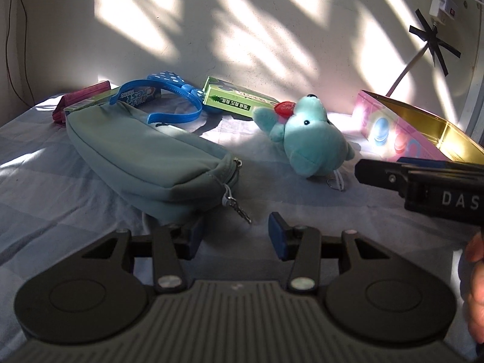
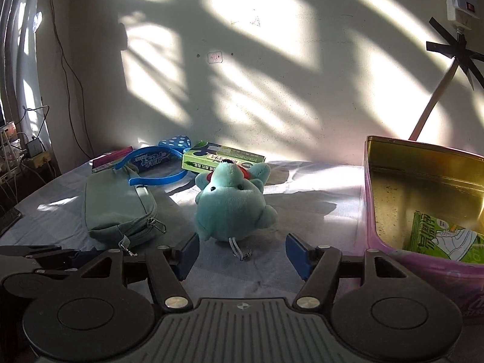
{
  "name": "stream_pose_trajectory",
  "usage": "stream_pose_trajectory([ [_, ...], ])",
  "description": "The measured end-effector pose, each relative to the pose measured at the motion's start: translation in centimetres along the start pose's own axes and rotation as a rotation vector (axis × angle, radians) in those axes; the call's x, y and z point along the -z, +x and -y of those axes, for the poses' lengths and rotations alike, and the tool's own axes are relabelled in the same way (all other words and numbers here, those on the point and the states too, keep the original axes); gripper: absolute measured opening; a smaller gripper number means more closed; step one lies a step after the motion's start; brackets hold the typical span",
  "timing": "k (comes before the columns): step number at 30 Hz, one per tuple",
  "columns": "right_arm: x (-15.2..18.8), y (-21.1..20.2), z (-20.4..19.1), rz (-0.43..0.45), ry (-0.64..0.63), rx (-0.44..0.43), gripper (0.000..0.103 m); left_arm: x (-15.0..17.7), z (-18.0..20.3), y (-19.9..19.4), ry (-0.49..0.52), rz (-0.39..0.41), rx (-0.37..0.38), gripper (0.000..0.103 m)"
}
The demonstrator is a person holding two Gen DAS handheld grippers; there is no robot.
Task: Organize objects
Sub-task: 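Reach the right gripper to the teal plush toy and grasp it, then lift the teal plush toy with the right gripper toward the tin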
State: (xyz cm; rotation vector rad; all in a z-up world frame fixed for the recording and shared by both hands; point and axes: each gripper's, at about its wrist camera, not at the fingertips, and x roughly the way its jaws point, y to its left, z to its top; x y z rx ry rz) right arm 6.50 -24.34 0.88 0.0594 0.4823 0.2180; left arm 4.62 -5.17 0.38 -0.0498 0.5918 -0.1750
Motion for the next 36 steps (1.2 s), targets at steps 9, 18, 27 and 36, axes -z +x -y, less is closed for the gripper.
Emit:
stream_pose_trajectory([
  [9, -1.5, 8.3, 0.3, -0.131, 0.09, -0.061, 0.06, -0.1, -0.7, 0.2, -0.027, 0.005, 0.04, 0.048],
  [18, 3.6, -1.9, -0.2, -0.107, -0.198, -0.053, 0.058, -0.3, -2.0, -0.2, -0.081, 0.021, 0.162, 0.052],
  [27, 6.7, -7.3, 1.9, -0.118, -0.147, -0.042, 0.072, -0.8, 3.6, -2.2, -0.066, -0.098, 0.509, 0.092],
  [36, 6.5, -7.0, 2.8, -0.063, -0.104, -0.076, 0.049, -1.1, 7.6, -2.8, -0.022, -0.163, 0.613, 0.088],
])
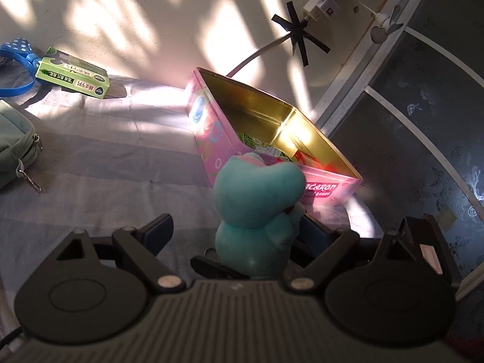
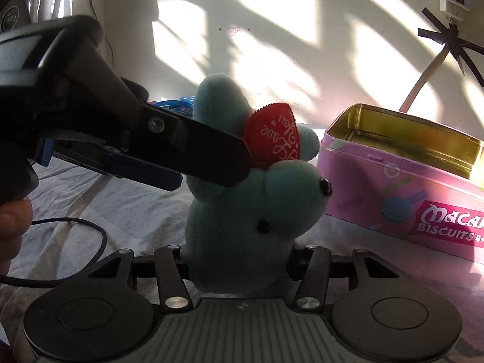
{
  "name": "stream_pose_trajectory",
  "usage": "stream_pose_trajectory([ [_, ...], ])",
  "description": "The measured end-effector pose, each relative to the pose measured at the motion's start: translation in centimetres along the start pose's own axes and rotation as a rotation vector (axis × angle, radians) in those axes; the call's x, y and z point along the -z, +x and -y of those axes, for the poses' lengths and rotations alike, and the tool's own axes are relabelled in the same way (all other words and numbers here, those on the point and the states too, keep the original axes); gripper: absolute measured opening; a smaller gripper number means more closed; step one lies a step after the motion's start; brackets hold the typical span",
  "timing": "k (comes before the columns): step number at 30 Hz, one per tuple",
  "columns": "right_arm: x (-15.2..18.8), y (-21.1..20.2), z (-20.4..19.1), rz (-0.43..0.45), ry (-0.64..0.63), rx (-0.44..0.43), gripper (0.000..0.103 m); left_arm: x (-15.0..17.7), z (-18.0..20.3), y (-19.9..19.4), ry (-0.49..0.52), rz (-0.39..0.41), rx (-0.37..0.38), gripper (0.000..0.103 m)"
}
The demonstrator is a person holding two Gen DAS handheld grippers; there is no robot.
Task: Organize objects
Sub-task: 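Lift the teal plush toy with the right gripper toward the tin, then lower the plush toy into the tin and open the right gripper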
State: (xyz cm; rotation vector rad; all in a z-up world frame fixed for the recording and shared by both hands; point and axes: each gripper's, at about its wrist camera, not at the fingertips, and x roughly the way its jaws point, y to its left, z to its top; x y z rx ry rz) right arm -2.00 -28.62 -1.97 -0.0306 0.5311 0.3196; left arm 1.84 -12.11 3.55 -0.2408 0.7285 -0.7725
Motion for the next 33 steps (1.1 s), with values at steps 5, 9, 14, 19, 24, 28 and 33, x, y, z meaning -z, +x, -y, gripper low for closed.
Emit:
stream_pose_trajectory([
  [5, -0.9, -1.6, 0.5, 0.117, -0.029, 0.049, 0.046, -1.3, 1.7, 0.7, 0.064, -0.026, 0.088, 0.06],
  [9, -3.6, -2.7, 2.6, 0.215, -0.03, 0.11, 0.047, -4.5, 5.0, 1.0, 0.193, 0.031, 0.104, 0.06],
  [14, -7.3, -1.5, 6.9, 0.255, 0.027, 0.186, 0.049, -8.4, 7.2, 4.2, 0.284, 0.078, 0.101, 0.06],
  [19, -8.4, 2.1, 11.8, 0.208, 0.129, 0.293, 0.075, -10.9, 6.6, 8.8, 0.266, 0.096, -0.026, 0.063],
  [24, -7.0, 1.0, 13.2, 0.244, 0.197, 0.348, 0.079, -11.7, 4.8, 10.1, 0.21, 0.1, -0.134, 0.063],
  [28, -5.6, -0.7, 11.3, 0.285, 0.176, 0.381, 0.078, -10.5, 4.9, 9.2, 0.251, 0.122, -0.225, 0.063],
  [33, -5.2, -2.2, 9.2, 0.339, 0.147, 0.365, 0.074, -9.0, 4.9, 6.9, 0.276, 0.149, -0.3, 0.063],
])
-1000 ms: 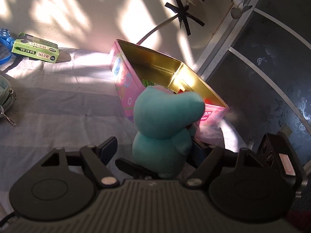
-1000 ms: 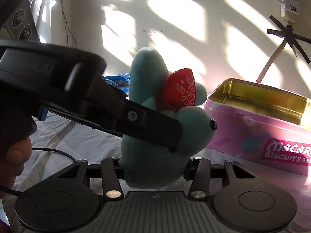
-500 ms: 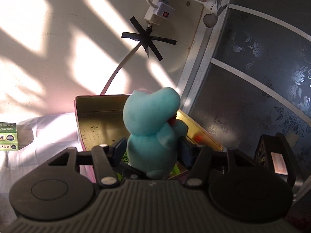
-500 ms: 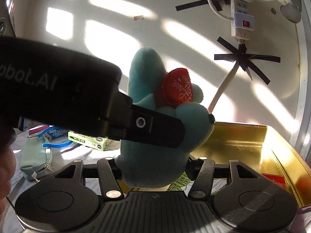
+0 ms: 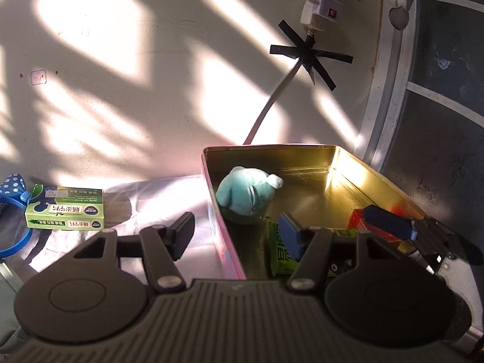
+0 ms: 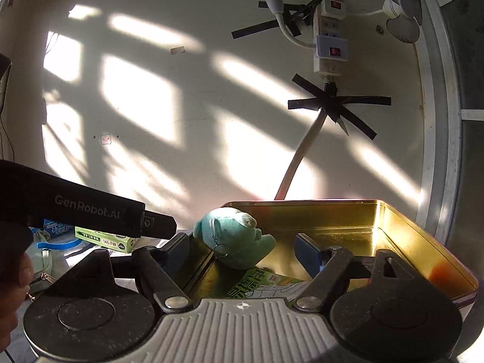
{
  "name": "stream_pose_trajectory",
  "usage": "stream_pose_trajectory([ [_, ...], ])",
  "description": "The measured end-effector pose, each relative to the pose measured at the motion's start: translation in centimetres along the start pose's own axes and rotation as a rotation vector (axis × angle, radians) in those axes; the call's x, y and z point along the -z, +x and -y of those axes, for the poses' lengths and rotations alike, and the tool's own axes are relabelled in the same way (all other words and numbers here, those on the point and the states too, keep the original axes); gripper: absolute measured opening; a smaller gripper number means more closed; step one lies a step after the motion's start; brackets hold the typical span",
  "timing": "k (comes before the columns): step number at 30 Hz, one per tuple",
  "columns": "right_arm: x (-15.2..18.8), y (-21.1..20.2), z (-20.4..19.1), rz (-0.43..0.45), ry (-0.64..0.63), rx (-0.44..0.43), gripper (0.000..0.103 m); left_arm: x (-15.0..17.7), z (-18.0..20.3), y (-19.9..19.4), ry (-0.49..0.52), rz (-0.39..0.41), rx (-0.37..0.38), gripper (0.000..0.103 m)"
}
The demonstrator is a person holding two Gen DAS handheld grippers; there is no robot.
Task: Organize objects
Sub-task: 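Lower the plush toy into the tin and open the right gripper, then reach the right gripper to the teal zip pouch and grasp it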
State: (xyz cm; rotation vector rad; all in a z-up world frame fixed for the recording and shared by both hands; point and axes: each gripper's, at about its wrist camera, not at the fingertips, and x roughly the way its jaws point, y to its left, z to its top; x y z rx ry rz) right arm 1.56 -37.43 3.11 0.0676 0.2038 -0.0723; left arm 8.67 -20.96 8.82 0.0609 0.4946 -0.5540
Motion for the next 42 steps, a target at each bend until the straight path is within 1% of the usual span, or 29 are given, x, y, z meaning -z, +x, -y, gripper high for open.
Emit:
stream_pose_trajectory([
  [3, 0.3, -1.7, -1.0, 0.023, 0.003, -0.015, 0.072, 0.6, -0.7, -1.6, 0.001, 0.009, -0.049, 0.064],
  [5, 0.4, -2.6, -1.7, 0.031, 0.006, -0.05, 0.072, 1.1, -1.4, -2.6, -0.005, 0.001, -0.081, 0.064],
  [9, 0.6, -3.8, -4.1, 0.03, -0.043, -0.121, 0.072, 2.5, -3.2, -4.0, -0.037, -0.03, -0.141, 0.064],
  [14, 1.3, -4.3, -7.6, -0.02, -0.093, -0.216, 0.072, 4.4, -6.2, -5.7, -0.08, -0.052, -0.202, 0.064],
  [19, 2.0, -3.6, -10.7, -0.101, -0.109, -0.318, 0.072, 6.3, -9.6, -7.9, -0.133, -0.056, -0.249, 0.064],
  [21, 2.3, -2.9, -12.0, -0.148, -0.118, -0.365, 0.072, 7.1, -11.1, -8.9, -0.159, -0.049, -0.262, 0.064],
  [23, 2.7, -2.1, -13.5, -0.193, -0.13, -0.41, 0.072, 8.0, -13.5, -10.5, -0.206, -0.037, -0.29, 0.064],
  [25, 3.0, -1.3, -14.8, -0.235, -0.145, -0.455, 0.072, 8.7, -15.9, -11.6, -0.26, -0.022, -0.335, 0.064],
  [27, 3.2, -0.1, -16.7, -0.294, -0.163, -0.526, 0.075, 9.3, -18.4, -12.5, -0.33, -0.014, -0.395, 0.064],
  [28, 3.3, 0.5, -17.7, -0.31, -0.172, -0.546, 0.078, 9.8, -20.0, -13.0, -0.379, -0.013, -0.427, 0.064],
  [29, 3.4, 1.1, -18.6, -0.318, -0.182, -0.558, 0.084, 10.2, -21.4, -13.4, -0.423, -0.014, -0.45, 0.064],
  [31, 3.5, 2.4, -20.5, -0.341, -0.198, -0.575, 0.087, 11.1, -23.5, -14.1, -0.493, -0.011, -0.486, 0.064],
  [34, 3.5, 4.4, -22.5, -0.382, -0.163, -0.595, 0.091, 12.3, -25.6, -14.8, -0.536, -0.003, -0.543, 0.064],
  [36, 3.6, 6.0, -23.5, -0.412, -0.129, -0.594, 0.092, 13.3, -26.6, -14.7, -0.561, -0.007, -0.553, 0.064],
  [37, 3.6, 6.8, -23.9, -0.429, -0.106, -0.592, 0.092, 14.1, -27.3, -14.6, -0.585, -0.008, -0.543, 0.063],
  [39, 3.9, 8.2, -24.6, -0.457, -0.078, -0.589, 0.094, 14.8, -27.2, -14.9, -0.567, 0.051, -0.536, 0.064],
  [40, 4.1, 8.9, -25.1, -0.471, -0.084, -0.585, 0.096, 14.7, -27.3, -15.1, -0.573, 0.059, -0.53, 0.064],
  [41, 4.3, 9.4, -25.7, -0.496, -0.095, -0.582, 0.101, 14.8, -27.4, -15.1, -0.58, 0.062, -0.526, 0.064],
  [42, 4.1, 9.5, -26.1, -0.482, -0.111, -0.58, 0.1, 14.8, -27.6, -15.1, -0.583, 0.067, -0.522, 0.064],
])
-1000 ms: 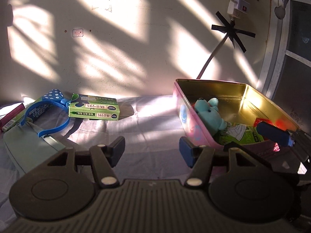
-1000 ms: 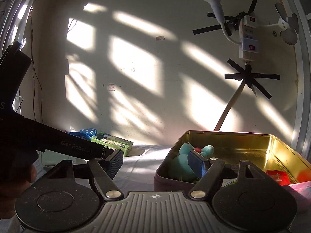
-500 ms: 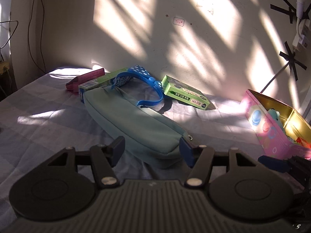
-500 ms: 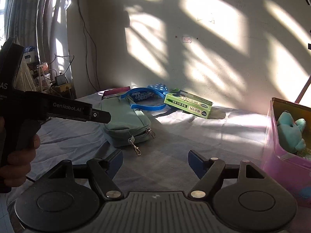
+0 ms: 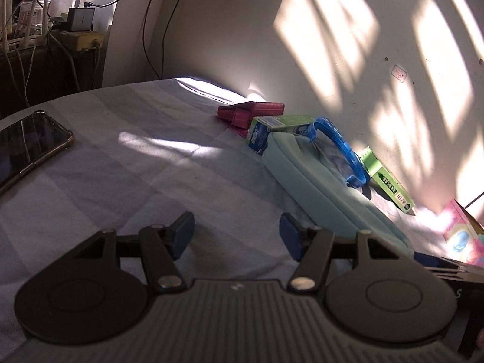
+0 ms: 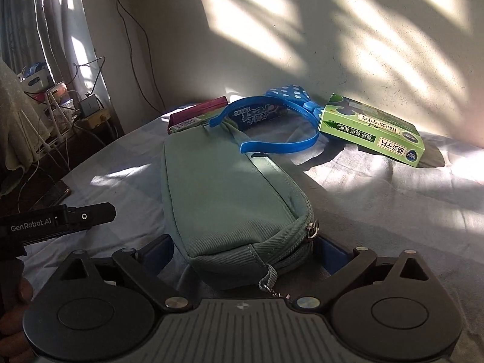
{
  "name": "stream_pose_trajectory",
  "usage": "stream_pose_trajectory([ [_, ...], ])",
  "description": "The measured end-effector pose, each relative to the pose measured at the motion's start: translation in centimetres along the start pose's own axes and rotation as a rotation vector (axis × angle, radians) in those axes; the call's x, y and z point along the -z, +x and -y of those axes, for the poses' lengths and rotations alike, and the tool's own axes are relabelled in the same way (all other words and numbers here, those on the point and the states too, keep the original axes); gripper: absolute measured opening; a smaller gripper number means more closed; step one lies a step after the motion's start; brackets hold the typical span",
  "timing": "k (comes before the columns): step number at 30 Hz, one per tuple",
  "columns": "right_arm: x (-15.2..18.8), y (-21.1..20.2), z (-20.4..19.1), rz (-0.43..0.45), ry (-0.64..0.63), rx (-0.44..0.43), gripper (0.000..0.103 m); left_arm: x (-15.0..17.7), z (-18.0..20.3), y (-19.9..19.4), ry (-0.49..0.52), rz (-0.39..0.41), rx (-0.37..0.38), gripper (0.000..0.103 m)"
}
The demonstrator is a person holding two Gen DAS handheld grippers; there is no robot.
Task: Organize objects
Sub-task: 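Reach the right gripper to the teal zip pouch and grasp it, then lift the teal pouch with the right gripper toward the tin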
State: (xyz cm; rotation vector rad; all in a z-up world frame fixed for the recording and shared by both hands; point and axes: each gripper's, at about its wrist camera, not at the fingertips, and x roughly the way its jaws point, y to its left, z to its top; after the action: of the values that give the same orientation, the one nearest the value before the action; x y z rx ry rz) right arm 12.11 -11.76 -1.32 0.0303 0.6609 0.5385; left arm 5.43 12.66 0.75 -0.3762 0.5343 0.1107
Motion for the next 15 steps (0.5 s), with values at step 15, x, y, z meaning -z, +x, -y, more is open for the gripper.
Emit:
stream_pose_trajectory([
  [15, 7.1, -13.4, 4.8, 0.002, -0.114, 0.007, 0.078, -0.2, 1.8, -0.5, 0.043, -0.061, 0.138, 0.069],
])
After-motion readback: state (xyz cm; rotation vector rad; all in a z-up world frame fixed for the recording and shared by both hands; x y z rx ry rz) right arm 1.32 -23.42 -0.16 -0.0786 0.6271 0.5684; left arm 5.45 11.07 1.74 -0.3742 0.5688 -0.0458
